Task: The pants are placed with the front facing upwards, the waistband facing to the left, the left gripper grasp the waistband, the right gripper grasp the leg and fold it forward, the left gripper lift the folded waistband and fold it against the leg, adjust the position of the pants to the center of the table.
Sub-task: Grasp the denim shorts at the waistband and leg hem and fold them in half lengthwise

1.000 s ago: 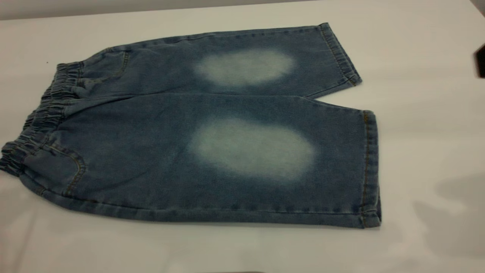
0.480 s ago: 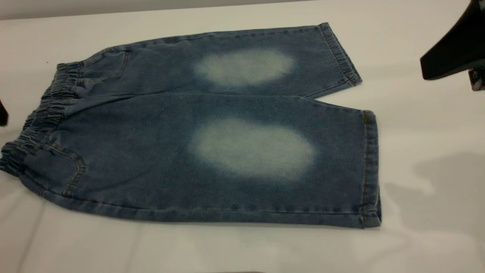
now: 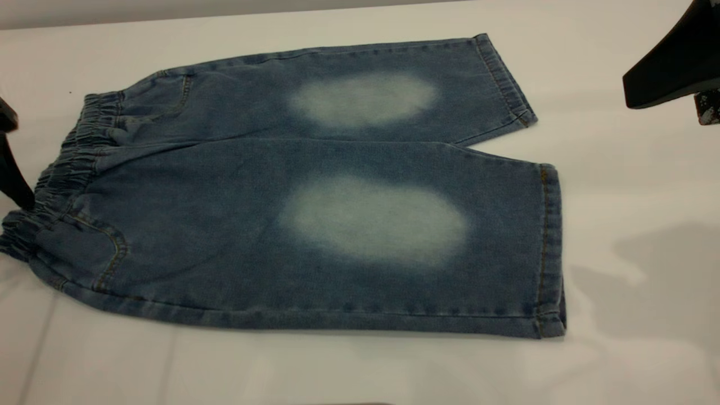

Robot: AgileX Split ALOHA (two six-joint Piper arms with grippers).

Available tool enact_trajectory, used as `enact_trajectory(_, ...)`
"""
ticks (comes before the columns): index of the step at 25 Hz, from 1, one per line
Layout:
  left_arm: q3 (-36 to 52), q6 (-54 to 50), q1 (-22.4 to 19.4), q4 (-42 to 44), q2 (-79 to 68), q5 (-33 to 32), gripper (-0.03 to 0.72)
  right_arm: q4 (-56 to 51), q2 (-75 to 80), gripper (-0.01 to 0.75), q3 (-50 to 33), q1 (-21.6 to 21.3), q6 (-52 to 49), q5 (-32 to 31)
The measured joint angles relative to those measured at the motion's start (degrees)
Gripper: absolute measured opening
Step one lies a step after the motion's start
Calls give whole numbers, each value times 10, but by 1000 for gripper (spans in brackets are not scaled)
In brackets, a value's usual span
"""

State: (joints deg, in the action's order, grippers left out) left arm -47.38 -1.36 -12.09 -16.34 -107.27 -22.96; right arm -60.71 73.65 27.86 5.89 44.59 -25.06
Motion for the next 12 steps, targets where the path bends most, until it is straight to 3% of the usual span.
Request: enact_trajectory(12, -3, 0, 0, -17, -67, 66, 535, 0, 0, 490, 0, 0, 0, 1)
